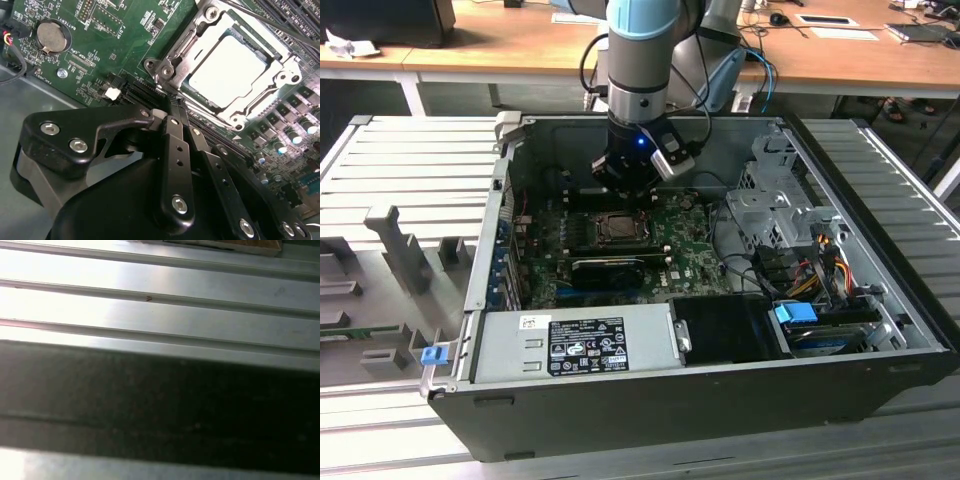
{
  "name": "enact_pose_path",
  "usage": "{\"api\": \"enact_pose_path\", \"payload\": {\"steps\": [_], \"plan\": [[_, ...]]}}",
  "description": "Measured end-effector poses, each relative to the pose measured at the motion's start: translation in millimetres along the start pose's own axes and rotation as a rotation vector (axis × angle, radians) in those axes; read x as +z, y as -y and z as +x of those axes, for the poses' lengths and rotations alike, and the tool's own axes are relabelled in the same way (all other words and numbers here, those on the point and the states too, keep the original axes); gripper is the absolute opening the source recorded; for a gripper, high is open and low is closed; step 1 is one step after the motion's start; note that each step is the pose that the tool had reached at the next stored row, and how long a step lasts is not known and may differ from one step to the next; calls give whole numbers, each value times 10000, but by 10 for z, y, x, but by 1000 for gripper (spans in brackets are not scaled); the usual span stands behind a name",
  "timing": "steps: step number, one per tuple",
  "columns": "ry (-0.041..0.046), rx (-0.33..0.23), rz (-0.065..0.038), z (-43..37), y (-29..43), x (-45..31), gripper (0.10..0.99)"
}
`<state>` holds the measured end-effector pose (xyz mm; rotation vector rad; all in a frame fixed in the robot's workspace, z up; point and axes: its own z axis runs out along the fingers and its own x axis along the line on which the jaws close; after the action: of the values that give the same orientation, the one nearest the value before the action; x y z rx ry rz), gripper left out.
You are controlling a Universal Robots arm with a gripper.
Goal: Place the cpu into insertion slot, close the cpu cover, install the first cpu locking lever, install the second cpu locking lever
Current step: 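Install the first cpu locking lever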
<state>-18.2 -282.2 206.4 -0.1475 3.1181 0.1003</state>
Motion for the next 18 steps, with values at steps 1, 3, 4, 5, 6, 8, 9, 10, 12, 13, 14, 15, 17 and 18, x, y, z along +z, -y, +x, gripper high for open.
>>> {"api": "enact_pose_path", "payload": {"steps": [1, 3, 4, 5, 6, 8, 9, 10, 12, 13, 14, 15, 17, 18], "plan": [[-5, -1, 47, 0, 0, 4, 106], [-14, -2, 134, 1, 2, 16, 106], [-16, -3, 151, 1, 2, 18, 106], [-18, -3, 177, 1, 2, 20, 106], [-20, -4, 206, 0, 2, 23, 106], [-22, -4, 250, 0, 2, 27, 106], [-24, -6, 261, 0, 2, 32, 106], [-24, -6, 263, 0, 2, 35, 106], [-23, -3, 218, 2, 5, 50, 106], [-12, -2, 120, 1, 3, 53, 106], [-8, 0, 109, 1, 2, 50, 106], [-6, -2, 102, -1, 0, 22, 106], [-13, -1, 110, -1, -3, -33, 106], [-14, -1, 113, -3, -8, -114, 106]]}}
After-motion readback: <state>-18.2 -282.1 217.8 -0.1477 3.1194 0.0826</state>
